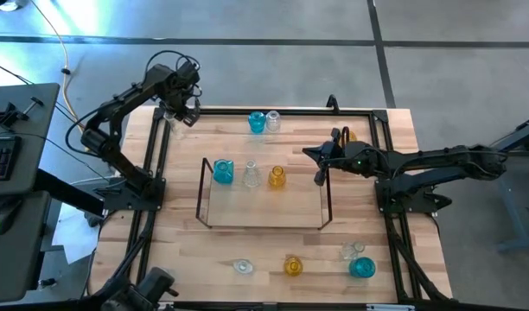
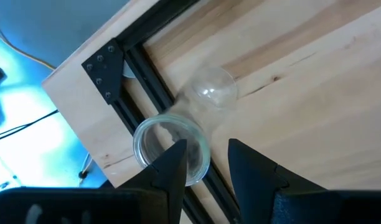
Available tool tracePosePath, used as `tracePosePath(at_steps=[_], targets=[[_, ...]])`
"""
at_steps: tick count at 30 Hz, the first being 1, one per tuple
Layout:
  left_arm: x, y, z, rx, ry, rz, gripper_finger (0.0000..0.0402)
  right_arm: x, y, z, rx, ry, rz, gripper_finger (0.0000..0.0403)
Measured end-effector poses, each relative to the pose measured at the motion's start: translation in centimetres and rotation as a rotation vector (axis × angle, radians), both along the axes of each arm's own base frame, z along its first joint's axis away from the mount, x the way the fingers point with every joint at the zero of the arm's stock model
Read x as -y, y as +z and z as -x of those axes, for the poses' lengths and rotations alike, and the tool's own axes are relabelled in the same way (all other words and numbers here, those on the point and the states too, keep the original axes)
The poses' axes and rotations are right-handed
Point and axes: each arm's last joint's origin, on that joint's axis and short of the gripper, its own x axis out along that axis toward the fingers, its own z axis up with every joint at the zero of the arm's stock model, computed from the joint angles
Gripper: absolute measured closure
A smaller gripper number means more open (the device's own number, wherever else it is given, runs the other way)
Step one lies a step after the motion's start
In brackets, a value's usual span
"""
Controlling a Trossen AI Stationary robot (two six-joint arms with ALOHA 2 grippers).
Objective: Sort vases onto shelf
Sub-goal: Put the top left transparent vase on the shelf
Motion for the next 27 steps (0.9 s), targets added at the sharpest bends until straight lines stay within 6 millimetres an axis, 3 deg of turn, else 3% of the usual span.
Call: tracePosePath(at_steps=[8, 18, 22, 27], targets=[[-0.7, -1.7, -0.3, -0.082, -0.013, 0.068, 0.0301, 0.0, 0.0, 0.0, 0.0, 0.005, -0.002, 0.0403], [-0.2, -1.9, -0.3, -0.135, -0.112, 0.15, 0.0393, 0.0, 0.0, 0.0, 0.003, 0.004, -0.008, 0.0403], [0.5, -1.0, -0.5, -0.175, -0.177, 0.143, 0.0394, 0.0, 0.0, 0.0, 0.003, 0.004, -0.008, 0.0403], [2.1, 1.9, -0.8, -0.17, -0.238, 0.071, 0.0396, 0.0, 0.1, 0.0, 0.015, 0.004, -0.009, 0.0403]])
